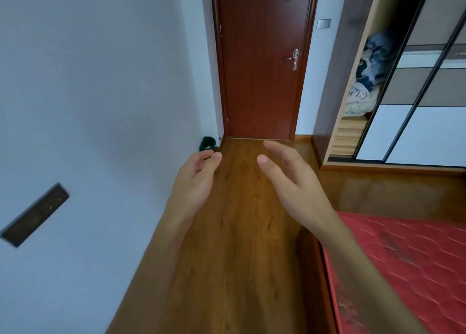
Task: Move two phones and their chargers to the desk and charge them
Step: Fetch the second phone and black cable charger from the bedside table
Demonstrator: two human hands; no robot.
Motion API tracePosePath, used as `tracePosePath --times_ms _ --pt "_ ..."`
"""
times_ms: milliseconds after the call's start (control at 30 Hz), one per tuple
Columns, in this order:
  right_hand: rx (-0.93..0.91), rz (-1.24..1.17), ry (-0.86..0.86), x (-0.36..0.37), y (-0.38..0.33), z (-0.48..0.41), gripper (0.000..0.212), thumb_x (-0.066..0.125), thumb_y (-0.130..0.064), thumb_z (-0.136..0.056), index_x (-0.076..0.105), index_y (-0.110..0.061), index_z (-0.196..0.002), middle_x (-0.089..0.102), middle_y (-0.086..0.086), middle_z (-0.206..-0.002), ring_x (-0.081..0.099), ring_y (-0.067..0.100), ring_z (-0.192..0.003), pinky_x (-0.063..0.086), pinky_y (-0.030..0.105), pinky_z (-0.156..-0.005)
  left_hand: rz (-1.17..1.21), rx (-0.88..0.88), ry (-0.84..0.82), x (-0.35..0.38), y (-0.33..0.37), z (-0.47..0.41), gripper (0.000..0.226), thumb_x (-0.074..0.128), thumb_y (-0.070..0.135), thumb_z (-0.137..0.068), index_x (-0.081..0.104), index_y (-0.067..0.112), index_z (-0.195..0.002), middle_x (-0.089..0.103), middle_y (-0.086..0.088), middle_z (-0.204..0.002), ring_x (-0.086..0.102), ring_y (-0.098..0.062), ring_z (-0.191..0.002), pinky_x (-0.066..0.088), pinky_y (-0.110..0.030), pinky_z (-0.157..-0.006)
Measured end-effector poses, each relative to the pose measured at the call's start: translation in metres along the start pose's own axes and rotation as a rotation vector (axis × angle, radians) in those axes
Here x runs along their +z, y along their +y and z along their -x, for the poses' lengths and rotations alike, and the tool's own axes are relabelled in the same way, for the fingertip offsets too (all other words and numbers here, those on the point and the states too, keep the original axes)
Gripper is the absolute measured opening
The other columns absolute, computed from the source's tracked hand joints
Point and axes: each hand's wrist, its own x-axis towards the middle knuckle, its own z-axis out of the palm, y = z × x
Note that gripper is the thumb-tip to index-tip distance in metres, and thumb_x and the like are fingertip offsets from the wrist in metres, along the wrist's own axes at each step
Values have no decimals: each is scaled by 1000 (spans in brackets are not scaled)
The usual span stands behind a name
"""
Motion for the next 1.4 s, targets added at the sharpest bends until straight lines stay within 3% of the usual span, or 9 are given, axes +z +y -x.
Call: tracePosePath --times_ms 400,533,733,967,1067,1100,1167,1267,1400 --pt "-16 74 31 -62 91 -176 52 46 -60 -94 42 -40 -142 41 -31 -138 33 -29 -113 28 3 -85 16 21 -32 103 15 -184 30 51 55 -97 55 43 -124 58 23 -114 57 4 -106 41 -15 -74" --pt "12 126 86 -65 125 -240 50 45 -63 -93 42 -46 -139 38 -36 -131 30 -37 -105 25 3 -79 32 25 -72 135 8 -256 41 51 52 -98 56 36 -135 58 17 -123 55 5 -103 40 -14 -73" --pt "59 133 215 -67 160 -360 49 47 -63 -92 44 -46 -138 45 -22 -144 45 1 -126 42 25 -98 3 88 -192 165 15 -386 19 53 51 -98 62 47 -114 58 31 -109 51 12 -101 38 -14 -79" --pt "82 165 287 -78 185 -480 49 47 -62 -93 44 -44 -138 49 -19 -140 51 4 -123 48 25 -95 24 148 -294 208 42 -522 19 53 47 -99 60 48 -116 58 34 -109 52 13 -107 39 -14 -86" --pt "108 181 291 -87 200 -518 49 47 -61 -93 44 -44 -139 54 -13 -135 54 9 -121 51 37 -100 36 132 -335 234 46 -564 21 55 46 -98 62 46 -118 58 35 -107 52 14 -104 44 -23 -97" --pt "113 183 296 -90 206 -530 49 46 -61 -93 44 -43 -139 55 -11 -133 55 10 -120 51 36 -99 34 132 -346 242 48 -576 23 55 46 -98 62 45 -119 58 35 -106 51 16 -102 44 -27 -101" --pt "116 201 312 -100 220 -555 50 46 -61 -92 43 -43 -139 55 -11 -128 55 1 -115 49 16 -89 29 139 -363 258 51 -602 27 56 47 -97 63 44 -122 57 37 -106 49 19 -100 44 -30 -105" --pt "124 222 343 -118 243 -587 49 46 -60 -93 43 -42 -139 47 -19 -137 42 -35 -95 38 -6 -60 37 153 -386 289 57 -642 30 57 47 -96 63 43 -126 57 37 -108 50 19 -101 45 -32 -105" --pt "140 205 414 -157 285 -626 49 47 -60 -94 45 -42 -139 45 -22 -139 36 -41 -91 37 -3 -64 40 196 -428 348 67 -690 31 58 44 -96 63 41 -126 60 35 -106 52 32 -90 43 -16 -90"
